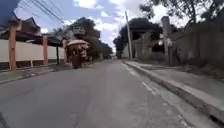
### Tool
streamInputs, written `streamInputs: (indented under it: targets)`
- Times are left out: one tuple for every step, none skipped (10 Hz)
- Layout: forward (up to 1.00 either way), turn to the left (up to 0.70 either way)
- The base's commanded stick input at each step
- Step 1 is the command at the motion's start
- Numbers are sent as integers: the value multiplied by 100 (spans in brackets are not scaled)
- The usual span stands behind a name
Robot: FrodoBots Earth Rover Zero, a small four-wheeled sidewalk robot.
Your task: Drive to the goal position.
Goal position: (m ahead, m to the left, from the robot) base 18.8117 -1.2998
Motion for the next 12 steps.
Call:
streamInputs:
  targets:
    - [100,0]
    - [100,0]
    - [100,0]
    - [100,0]
    - [100,0]
    - [100,-3]
    - [100,-24]
    - [100,-40]
    - [100,-40]
    - [100,-32]
    - [100,-10]
    - [100,0]
